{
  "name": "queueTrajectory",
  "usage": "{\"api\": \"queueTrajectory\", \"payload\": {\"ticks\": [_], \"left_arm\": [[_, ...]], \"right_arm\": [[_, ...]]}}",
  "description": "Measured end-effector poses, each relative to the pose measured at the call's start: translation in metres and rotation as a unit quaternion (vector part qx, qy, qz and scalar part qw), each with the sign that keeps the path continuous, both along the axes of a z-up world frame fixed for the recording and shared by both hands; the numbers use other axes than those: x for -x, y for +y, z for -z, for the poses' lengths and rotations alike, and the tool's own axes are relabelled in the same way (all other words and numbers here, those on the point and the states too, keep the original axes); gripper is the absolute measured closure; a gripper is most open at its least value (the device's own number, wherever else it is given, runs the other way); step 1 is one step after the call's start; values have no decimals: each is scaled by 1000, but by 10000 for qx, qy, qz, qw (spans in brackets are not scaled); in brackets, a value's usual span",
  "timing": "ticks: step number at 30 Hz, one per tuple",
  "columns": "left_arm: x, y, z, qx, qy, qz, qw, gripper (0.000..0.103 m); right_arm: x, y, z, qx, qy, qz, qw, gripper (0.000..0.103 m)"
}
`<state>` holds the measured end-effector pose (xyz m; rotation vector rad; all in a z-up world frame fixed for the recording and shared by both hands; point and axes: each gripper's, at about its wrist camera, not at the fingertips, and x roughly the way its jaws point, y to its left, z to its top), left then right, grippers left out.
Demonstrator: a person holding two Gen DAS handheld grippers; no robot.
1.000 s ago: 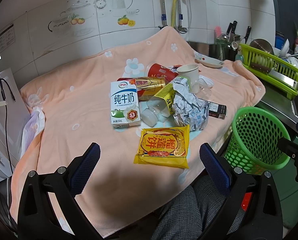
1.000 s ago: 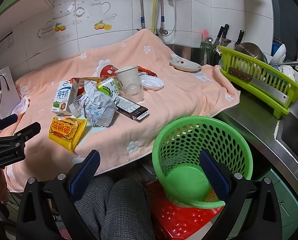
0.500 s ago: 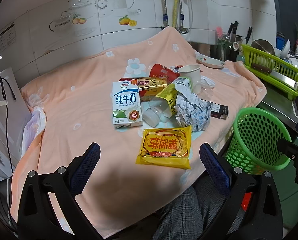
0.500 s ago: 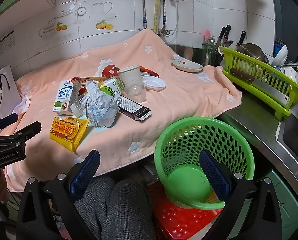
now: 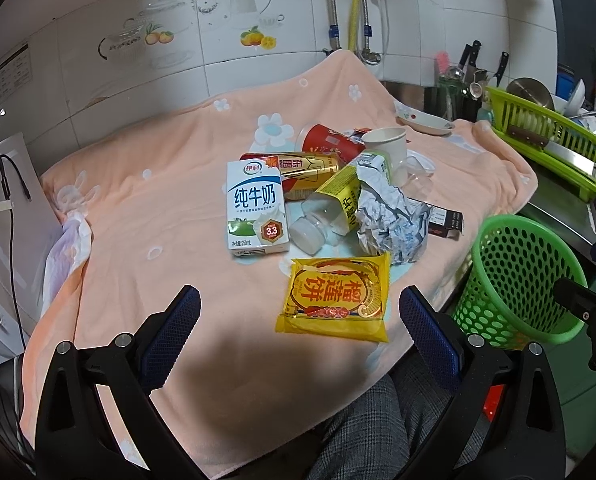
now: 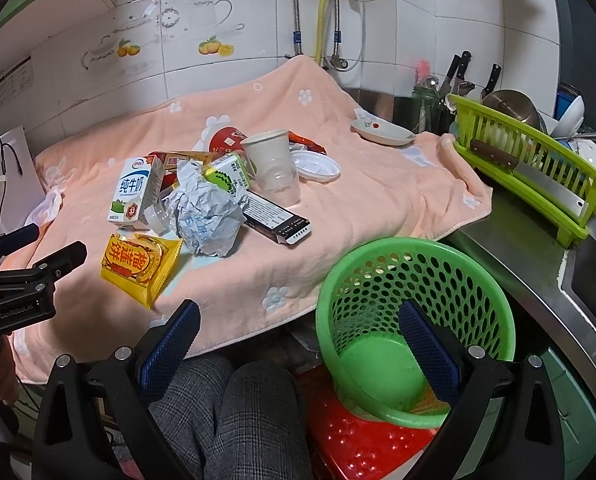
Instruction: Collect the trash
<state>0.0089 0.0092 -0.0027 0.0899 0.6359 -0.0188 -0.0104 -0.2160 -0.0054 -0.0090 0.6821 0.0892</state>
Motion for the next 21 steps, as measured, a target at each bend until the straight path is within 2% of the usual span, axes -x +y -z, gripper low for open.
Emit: {"api": "queueTrajectory", "payload": {"ticks": [21], "left_arm": [[-22, 12, 1, 16, 58, -78, 10000, 5]], "right_arm": [[-30, 14, -4, 28, -85, -352, 9993, 7]]}}
